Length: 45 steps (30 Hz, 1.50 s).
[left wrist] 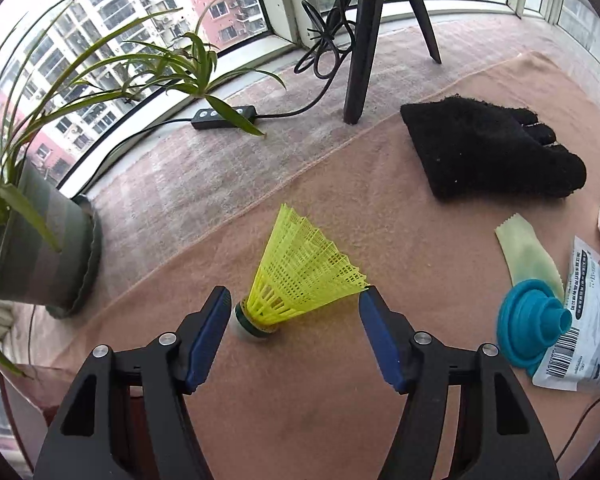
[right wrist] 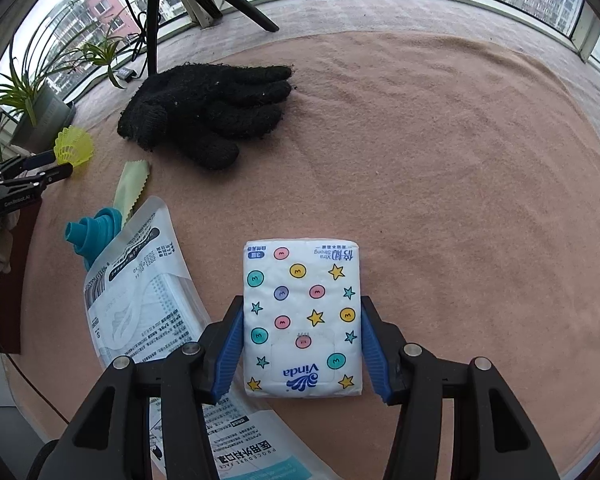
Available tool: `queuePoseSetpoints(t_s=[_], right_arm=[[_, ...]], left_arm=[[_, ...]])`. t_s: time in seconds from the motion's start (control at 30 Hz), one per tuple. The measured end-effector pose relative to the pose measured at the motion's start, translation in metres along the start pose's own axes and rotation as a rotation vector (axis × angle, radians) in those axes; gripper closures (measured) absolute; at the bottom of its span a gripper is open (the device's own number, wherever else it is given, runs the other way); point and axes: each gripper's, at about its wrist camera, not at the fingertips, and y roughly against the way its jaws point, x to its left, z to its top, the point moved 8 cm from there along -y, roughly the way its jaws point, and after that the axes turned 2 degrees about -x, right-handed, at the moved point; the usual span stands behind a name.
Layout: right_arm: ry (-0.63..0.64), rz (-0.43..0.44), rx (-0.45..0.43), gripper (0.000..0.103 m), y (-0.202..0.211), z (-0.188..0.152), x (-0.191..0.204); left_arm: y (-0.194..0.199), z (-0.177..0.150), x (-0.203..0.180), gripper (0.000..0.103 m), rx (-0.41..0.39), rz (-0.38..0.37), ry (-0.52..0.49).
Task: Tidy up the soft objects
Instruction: 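Close the left tool on the yellow shuttlecock's cork base, then lift the shuttlecock with the left tool while the right tool carries the tissue pack over the box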
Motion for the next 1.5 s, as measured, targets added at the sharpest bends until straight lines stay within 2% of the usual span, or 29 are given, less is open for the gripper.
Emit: queuePoseSetpoints(t_s=[0.2, 0.33, 0.5, 0.57, 0.67, 0.73, 0.9, 1.07, 1.17, 1.5], right_arm=[[0.023, -0.004, -0.001, 0.047, 0.002, -0.001, 0.002], [0.034, -0.009, 0.007, 0.046, 0.001, -0.002, 0.003], [0.025, -0.014, 0.014, 0.046, -0.001, -0.002, 0.0], [0.015, -0.009, 0.02, 0.046, -0.002, -0.002, -0.003], [0.011, -0.009, 0.024, 0.046, -0.004, -0.001, -0.003], [0.019, -0.015, 0.027, 0.046, -0.005, -0.002, -0.003], [0.016, -0.003, 0.028, 0.046, -0.006, -0.003, -0.003], [0.008, 0.005, 0.023, 0.046, -0.007, -0.002, -0.003], [0.023, -0.009, 0.02, 0.053, -0.006, -0.001, -0.002], [0.001, 0.016, -0.008, 0.055, 0.001, -0.004, -0.001]], left_arm=[[-0.014, 0.003, 0.002, 0.036, 0.031, -0.021, -0.006], [-0.019, 0.007, 0.005, 0.036, 0.025, -0.046, 0.025], [-0.028, 0.002, 0.013, 0.035, 0.037, -0.018, 0.005], [-0.031, 0.001, 0.02, 0.034, 0.04, -0.042, 0.047], [-0.034, 0.002, 0.029, 0.04, 0.039, -0.051, 0.102], [-0.034, 0.003, 0.029, 0.053, 0.036, -0.063, 0.109], [-0.034, 0.008, 0.02, 0.075, 0.034, -0.067, 0.093], [-0.027, 0.007, 0.01, 0.076, 0.028, -0.073, 0.095], [-0.018, 0.003, 0.006, 0.077, 0.019, -0.102, 0.12], [0.015, -0.03, -0.014, 0.077, -0.02, -0.192, 0.2]])
